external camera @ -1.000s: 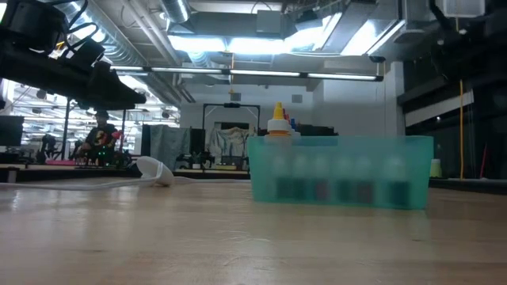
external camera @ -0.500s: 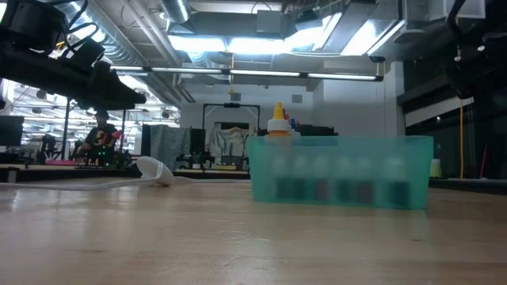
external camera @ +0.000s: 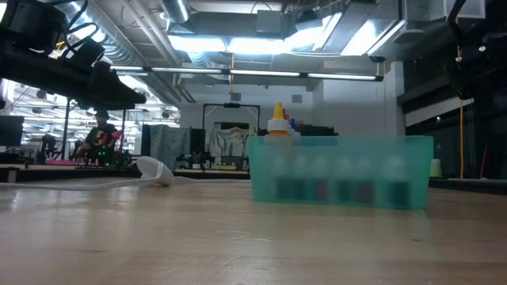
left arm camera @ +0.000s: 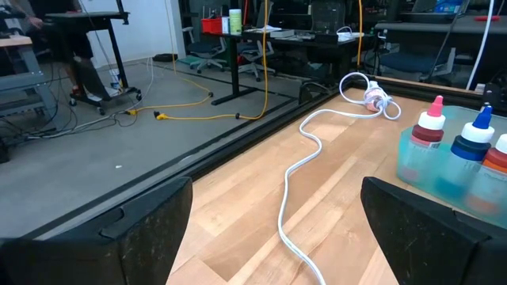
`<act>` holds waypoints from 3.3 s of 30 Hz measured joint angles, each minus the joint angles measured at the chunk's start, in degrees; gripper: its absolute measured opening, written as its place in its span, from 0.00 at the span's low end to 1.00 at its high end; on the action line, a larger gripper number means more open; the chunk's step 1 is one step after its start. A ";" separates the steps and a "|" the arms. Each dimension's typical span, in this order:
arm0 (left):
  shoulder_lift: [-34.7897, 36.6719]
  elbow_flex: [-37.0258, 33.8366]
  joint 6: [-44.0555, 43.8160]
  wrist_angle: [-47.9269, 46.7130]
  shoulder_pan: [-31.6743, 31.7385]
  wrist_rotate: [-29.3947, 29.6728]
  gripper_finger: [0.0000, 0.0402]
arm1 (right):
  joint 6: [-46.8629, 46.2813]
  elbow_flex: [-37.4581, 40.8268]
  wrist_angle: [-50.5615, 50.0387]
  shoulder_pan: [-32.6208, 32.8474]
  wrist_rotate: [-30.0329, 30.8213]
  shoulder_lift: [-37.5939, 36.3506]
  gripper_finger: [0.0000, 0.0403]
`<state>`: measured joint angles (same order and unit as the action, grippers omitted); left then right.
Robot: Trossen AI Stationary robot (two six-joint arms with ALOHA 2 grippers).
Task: Pick & Place food coloring
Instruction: Put the small light green food coloring bottle into the green bin
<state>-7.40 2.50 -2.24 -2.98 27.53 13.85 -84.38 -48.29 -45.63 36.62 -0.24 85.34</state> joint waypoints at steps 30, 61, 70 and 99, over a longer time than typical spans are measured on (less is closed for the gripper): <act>0.01 0.00 0.00 0.00 0.00 0.00 0.90 | 9.51 -9.11 -10.79 -1.90 0.14 0.07 0.33; 0.02 -0.02 0.00 0.00 0.00 0.00 0.90 | 5.02 -3.95 -1.90 1.36 -1.75 6.54 0.19; 0.02 -0.02 0.00 0.00 0.00 0.00 0.90 | 13.42 -13.56 -16.70 -0.03 0.90 6.58 0.18; 0.01 -0.01 0.00 0.01 0.00 0.00 0.90 | 53.81 -30.77 -15.52 -21.11 8.84 14.45 0.18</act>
<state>-7.39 2.49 -2.24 -2.98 27.53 13.85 -30.56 -79.07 -61.15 15.51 8.60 99.79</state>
